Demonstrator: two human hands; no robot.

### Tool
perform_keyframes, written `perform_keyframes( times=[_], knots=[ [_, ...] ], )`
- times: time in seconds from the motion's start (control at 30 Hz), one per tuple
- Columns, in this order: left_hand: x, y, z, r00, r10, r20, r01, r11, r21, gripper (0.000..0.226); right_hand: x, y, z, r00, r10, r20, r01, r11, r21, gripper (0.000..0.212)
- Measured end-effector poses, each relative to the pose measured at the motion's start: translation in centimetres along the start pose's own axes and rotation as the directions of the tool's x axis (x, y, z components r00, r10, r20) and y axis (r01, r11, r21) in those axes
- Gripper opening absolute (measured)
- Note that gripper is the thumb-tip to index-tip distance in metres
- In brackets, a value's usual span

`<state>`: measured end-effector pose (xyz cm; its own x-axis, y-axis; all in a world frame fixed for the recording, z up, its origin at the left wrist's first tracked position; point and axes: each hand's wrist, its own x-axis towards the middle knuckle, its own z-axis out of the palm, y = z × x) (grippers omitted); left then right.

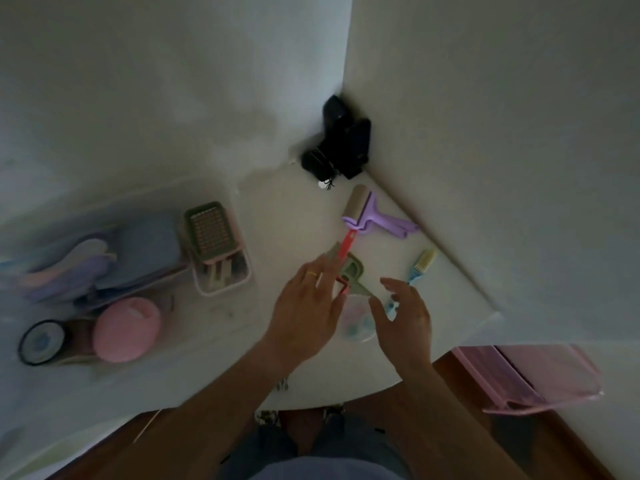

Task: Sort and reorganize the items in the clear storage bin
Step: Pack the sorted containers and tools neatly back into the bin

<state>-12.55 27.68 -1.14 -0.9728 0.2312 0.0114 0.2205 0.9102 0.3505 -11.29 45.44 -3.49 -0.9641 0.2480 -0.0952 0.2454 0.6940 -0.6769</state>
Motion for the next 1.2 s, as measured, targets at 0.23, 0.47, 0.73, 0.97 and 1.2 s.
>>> perform_keyframes(
  times=[0.23,0.47,0.73,0.97,1.2],
  knots=[
    [0.9,0.8,5.8,0.804,-0.467,0.368,0.558,0.807,-0.194,0.066,6.3,5.2,1.0,0.944,0.130,0.302,-0.129,0.991,-0.024,0.026],
    [0.8,2.2,9.6,0.581,-0.592,0.558,0.813,0.437,-0.384,0.064,7.8,5.7,3.4,0.836,0.146,0.529,-0.047,0.979,-0.197,0.040],
    [1.5,1.1,10.4,0.616,-0.666,0.419,0.785,0.480,-0.391,0.035,8.7,6.4,4.6,0.814,0.189,0.549,-0.110,0.979,-0.174,0.061],
    [1.2,1.1,11.2,0.628,-0.571,0.528,0.778,0.478,-0.409,0.064,8.4,6.4,4.8,0.811,0.264,0.522,-0.274,0.960,-0.060,0.054],
    [0.7,1.8,10.5,0.654,-0.607,0.451,0.747,0.425,-0.511,0.057,7.1,6.6,4.4,0.782,0.407,0.472,-0.533,0.829,0.167,0.065]
  ],
)
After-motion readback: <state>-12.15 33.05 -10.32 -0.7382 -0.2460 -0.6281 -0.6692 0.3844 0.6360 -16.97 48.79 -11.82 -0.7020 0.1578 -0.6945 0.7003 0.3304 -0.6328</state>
